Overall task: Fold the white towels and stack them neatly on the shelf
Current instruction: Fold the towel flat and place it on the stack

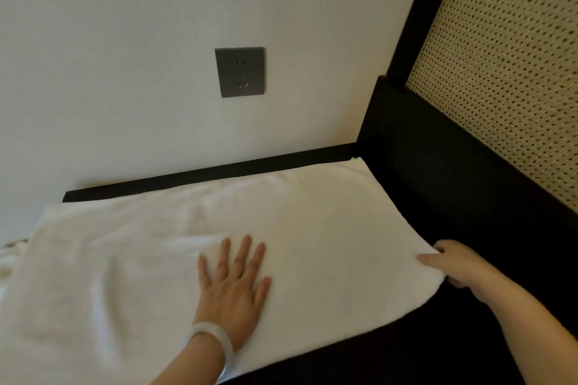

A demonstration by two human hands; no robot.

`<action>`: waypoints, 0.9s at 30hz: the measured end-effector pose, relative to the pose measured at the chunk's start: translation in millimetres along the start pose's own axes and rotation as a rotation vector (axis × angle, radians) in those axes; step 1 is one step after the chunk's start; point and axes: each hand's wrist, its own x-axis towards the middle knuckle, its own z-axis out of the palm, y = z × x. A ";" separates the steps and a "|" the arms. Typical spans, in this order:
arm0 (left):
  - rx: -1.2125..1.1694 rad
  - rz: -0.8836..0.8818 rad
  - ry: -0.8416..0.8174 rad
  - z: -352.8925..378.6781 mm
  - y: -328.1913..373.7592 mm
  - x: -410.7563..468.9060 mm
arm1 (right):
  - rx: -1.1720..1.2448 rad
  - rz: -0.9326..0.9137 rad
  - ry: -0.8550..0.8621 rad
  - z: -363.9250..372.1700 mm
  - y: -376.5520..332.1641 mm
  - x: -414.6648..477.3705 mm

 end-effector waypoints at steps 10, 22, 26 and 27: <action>-1.147 -0.319 0.091 -47.0 -13.3 -4.1 | 0.054 -0.644 -0.068 83.4 -108.5 -109.8; -1.335 -0.622 -0.075 -46.7 -10.5 -34.5 | -0.271 -0.710 -0.084 180.5 -183.6 -72.5; -1.144 -0.535 -0.184 -57.0 -4.9 -30.6 | -0.528 -0.668 -0.014 219.4 -229.5 -49.4; -1.110 -0.531 -0.207 -59.1 -5.3 -28.4 | -0.630 -0.638 0.010 228.2 -235.4 -46.3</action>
